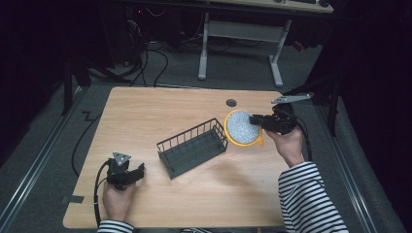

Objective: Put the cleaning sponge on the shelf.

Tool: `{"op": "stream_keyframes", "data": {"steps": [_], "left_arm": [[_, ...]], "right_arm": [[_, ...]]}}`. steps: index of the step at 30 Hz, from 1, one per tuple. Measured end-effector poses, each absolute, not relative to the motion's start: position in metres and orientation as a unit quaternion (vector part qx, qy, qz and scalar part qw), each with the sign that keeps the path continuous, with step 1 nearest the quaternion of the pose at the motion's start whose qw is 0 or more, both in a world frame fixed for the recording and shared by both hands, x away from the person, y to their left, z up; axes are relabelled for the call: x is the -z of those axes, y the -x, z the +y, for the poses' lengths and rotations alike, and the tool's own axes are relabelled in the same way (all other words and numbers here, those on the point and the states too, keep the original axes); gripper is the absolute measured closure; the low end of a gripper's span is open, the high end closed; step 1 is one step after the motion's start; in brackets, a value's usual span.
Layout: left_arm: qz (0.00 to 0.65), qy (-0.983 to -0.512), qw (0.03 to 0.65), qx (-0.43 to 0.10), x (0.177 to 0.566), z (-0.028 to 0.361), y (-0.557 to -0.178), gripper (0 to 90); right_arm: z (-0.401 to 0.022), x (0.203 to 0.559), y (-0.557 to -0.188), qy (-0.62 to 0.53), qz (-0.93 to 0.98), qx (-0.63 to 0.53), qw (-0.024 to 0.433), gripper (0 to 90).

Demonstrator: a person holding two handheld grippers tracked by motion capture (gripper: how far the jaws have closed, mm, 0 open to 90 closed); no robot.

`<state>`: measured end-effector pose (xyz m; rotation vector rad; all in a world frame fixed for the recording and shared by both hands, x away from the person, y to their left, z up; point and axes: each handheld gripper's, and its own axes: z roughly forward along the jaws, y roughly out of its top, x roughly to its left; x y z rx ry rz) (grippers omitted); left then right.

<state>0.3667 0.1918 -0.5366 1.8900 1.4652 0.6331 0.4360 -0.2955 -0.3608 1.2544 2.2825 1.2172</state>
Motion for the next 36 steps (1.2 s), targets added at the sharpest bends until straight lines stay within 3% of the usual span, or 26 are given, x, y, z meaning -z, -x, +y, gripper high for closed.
{"op": "stream_keyframes", "data": {"steps": [15, 36], "left_arm": [[0.559, -0.722, 0.328, -0.242, 0.537, 0.192, -0.367, 31.0], [0.559, -0.722, 0.326, -0.243, 0.537, 0.191, -0.367, 30.8]], "right_arm": [[-0.252, 0.350, -0.468, -0.407, 0.794, -0.433, 0.129, 79.6], [-0.198, 0.388, -0.502, -0.377, 0.815, -0.430, 0.096, 79.3]]}}
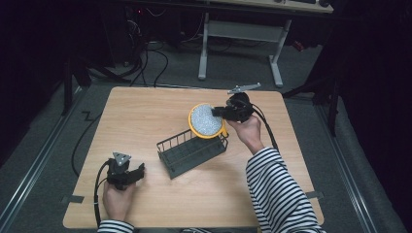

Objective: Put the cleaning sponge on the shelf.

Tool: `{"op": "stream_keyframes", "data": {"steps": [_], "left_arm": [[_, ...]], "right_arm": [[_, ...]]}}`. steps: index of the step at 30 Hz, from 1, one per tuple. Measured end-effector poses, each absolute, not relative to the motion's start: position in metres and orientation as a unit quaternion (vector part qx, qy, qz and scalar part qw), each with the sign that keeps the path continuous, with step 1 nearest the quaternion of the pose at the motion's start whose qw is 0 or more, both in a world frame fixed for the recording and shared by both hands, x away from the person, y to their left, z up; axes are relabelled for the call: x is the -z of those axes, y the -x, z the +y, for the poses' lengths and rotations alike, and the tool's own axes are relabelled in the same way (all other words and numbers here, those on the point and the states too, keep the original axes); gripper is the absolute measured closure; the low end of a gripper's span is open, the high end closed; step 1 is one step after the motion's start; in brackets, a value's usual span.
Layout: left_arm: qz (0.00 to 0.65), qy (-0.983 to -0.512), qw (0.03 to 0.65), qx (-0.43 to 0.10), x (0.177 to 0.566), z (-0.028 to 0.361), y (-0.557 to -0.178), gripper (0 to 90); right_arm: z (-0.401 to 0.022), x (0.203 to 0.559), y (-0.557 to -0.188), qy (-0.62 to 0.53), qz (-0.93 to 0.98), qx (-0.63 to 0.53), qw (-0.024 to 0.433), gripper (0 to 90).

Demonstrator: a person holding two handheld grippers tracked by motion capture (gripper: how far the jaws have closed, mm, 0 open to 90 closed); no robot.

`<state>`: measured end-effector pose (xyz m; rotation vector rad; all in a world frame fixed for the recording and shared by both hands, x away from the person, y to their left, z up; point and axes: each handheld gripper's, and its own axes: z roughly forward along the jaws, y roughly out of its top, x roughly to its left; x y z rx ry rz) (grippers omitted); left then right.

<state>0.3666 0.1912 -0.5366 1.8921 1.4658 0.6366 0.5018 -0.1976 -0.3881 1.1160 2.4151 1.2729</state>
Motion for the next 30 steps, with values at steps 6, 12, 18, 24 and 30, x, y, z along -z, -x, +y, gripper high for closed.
{"op": "stream_keyframes", "data": {"steps": [6, 12, 18, 24, 30], "left_arm": [[0.559, -0.722, 0.326, -0.243, 0.537, 0.191, -0.367, 30.8], [0.559, -0.722, 0.326, -0.243, 0.537, 0.191, -0.367, 30.8], [0.559, -0.722, 0.326, -0.243, 0.537, 0.191, -0.367, 30.8], [0.560, -0.722, 0.326, -0.243, 0.537, 0.191, -0.367, 30.8], [0.560, -0.722, 0.326, -0.243, 0.537, 0.191, -0.367, 30.8]], "right_arm": [[-0.192, 0.397, -0.504, -0.370, 0.822, -0.424, 0.092, 79.2], [-0.191, 0.408, -0.504, -0.370, 0.826, -0.417, 0.085, 79.0], [-0.191, 0.414, -0.503, -0.363, 0.833, -0.410, 0.082, 78.8], [-0.192, 0.420, -0.503, -0.362, 0.839, -0.399, 0.078, 78.9], [-0.192, 0.422, -0.501, -0.357, 0.845, -0.390, 0.080, 79.0]]}}
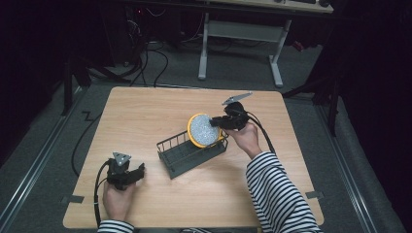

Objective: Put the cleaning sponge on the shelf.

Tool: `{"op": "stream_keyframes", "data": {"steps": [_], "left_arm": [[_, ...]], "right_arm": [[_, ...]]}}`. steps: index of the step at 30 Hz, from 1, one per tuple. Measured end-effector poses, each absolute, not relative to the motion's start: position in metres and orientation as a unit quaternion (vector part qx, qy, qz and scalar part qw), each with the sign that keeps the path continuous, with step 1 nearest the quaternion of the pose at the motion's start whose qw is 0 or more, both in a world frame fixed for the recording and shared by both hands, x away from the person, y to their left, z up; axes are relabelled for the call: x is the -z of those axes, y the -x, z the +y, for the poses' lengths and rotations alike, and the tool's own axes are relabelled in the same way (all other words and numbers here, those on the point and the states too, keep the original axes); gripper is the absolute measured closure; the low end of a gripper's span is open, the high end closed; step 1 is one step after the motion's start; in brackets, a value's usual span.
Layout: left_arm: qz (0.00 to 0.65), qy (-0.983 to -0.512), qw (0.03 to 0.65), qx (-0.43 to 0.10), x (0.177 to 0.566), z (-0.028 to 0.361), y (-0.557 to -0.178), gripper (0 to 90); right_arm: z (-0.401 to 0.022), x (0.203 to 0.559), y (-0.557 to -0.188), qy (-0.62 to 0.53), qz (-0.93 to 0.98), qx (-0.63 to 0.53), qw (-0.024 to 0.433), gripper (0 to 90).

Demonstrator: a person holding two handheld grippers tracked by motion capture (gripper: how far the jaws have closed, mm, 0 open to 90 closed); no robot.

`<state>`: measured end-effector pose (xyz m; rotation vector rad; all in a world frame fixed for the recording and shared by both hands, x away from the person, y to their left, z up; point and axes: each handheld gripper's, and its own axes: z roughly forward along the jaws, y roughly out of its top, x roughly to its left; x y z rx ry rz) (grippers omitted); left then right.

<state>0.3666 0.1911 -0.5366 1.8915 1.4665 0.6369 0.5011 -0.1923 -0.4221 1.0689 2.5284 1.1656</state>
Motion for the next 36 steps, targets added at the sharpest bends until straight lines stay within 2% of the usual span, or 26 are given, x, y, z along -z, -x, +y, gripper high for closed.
{"op": "stream_keyframes", "data": {"steps": [14, 16, 21, 24, 36], "left_arm": [[0.560, -0.722, 0.326, -0.243, 0.537, 0.191, -0.367, 30.8], [0.560, -0.722, 0.327, -0.243, 0.537, 0.191, -0.367, 30.8], [0.560, -0.722, 0.327, -0.243, 0.537, 0.191, -0.367, 30.8], [0.560, -0.722, 0.327, -0.243, 0.537, 0.191, -0.367, 30.8], [0.560, -0.722, 0.327, -0.243, 0.537, 0.191, -0.367, 30.8]], "right_arm": [[-0.195, 0.430, -0.494, -0.354, 0.854, -0.374, 0.079, 77.5], [-0.195, 0.429, -0.493, -0.354, 0.853, -0.374, 0.082, 74.3], [-0.198, 0.426, -0.489, -0.359, 0.843, -0.392, 0.086, 58.2], [-0.200, 0.421, -0.485, -0.360, 0.837, -0.401, 0.093, 52.7], [-0.232, 0.403, -0.469, -0.381, 0.812, -0.425, 0.122, 50.6]]}}
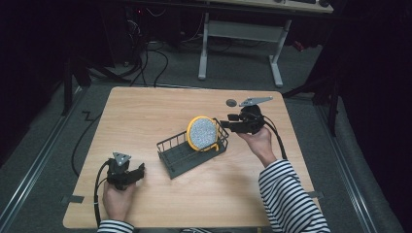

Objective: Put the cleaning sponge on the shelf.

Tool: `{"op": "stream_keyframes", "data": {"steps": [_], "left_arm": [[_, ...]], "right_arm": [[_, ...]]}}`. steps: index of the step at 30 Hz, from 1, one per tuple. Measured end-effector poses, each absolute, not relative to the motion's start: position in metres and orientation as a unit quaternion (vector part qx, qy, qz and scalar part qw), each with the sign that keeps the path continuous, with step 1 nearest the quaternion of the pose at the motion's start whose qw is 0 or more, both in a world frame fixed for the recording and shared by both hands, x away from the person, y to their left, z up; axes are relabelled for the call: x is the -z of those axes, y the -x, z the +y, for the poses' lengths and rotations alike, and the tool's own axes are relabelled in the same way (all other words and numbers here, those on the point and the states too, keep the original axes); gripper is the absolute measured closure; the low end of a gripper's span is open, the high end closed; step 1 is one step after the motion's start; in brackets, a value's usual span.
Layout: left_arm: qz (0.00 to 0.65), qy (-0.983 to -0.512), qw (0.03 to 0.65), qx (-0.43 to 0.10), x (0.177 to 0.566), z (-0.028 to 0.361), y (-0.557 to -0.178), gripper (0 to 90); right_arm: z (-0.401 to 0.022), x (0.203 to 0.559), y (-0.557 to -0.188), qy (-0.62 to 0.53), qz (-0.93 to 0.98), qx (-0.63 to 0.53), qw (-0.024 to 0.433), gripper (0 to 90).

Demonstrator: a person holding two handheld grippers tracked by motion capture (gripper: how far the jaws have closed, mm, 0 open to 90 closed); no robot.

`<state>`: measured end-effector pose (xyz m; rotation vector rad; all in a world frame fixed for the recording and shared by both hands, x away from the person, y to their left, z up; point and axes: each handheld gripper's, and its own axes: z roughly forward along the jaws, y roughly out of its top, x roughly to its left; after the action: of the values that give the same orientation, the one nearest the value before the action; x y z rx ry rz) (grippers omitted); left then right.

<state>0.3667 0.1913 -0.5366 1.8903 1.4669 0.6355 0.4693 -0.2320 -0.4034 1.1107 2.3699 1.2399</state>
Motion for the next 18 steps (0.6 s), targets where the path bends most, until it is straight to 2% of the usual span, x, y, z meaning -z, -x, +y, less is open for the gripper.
{"op": "stream_keyframes", "data": {"steps": [18], "left_arm": [[0.560, -0.722, 0.327, -0.243, 0.537, 0.191, -0.367, 30.8]], "right_arm": [[-0.299, 0.389, -0.439, -0.440, 0.764, -0.444, 0.160, 53.1]]}}
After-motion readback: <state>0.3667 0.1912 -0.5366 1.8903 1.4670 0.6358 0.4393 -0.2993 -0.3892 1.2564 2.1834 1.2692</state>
